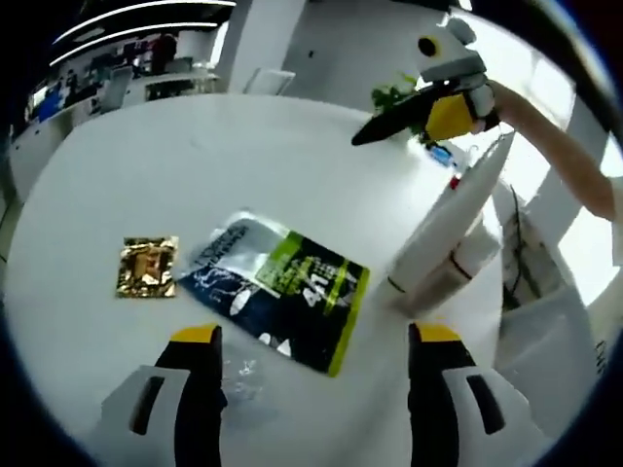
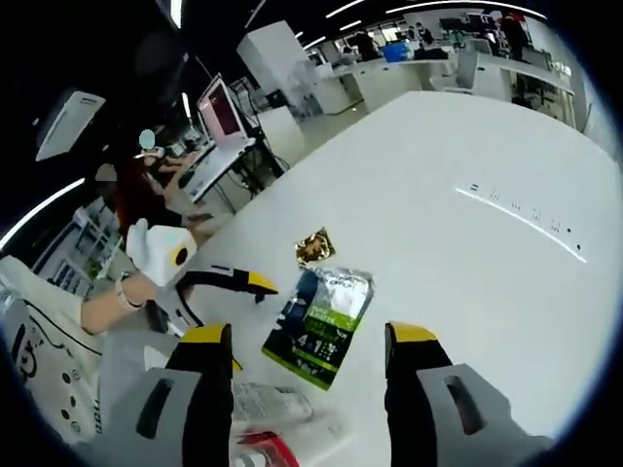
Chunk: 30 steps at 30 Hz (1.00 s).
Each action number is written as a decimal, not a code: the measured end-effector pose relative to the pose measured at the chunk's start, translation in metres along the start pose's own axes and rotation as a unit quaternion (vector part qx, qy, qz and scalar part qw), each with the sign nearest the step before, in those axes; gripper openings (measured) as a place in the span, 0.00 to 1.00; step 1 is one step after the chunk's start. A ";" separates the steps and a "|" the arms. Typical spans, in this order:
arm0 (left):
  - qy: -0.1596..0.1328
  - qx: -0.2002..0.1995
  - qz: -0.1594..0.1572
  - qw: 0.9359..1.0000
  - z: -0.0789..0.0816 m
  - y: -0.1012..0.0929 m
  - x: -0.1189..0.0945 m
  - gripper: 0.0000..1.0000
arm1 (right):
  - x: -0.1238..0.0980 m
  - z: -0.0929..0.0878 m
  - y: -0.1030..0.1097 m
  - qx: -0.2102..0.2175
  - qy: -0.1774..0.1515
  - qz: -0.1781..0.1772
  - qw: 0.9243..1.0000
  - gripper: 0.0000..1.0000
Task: Arrange the skincare products in the storage area until every visible bottle or jar stands upright without overlapping.
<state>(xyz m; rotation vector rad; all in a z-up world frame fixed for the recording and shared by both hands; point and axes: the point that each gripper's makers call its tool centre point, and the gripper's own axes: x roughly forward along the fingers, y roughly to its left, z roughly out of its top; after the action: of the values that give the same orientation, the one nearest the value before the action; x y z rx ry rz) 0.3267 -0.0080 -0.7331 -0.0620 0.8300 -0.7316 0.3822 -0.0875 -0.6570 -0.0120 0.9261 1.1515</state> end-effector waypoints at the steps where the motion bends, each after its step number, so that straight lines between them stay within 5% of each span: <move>1: -0.004 -0.008 0.000 1.000 0.002 0.000 0.002 0.68 | 0.004 -0.002 -0.001 0.002 0.003 0.004 1.000 0.58; 16: -0.002 -0.047 -0.001 0.999 -0.001 0.012 0.009 0.60 | 0.047 -0.037 -0.015 0.025 0.064 0.010 0.998 0.40; 21: 0.017 -0.015 0.024 0.999 -0.011 0.019 0.013 0.55 | 0.059 -0.039 -0.025 0.029 0.078 0.017 0.996 0.37; 30: 0.009 -0.024 0.018 1.000 -0.010 0.012 0.014 0.51 | 0.069 -0.041 -0.050 0.025 0.100 -0.001 0.995 0.36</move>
<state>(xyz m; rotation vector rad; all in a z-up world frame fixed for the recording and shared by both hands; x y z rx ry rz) 0.3332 -0.0052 -0.7534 -0.0839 0.8644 -0.6797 0.4024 -0.0754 -0.7484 -0.0894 1.1309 1.1397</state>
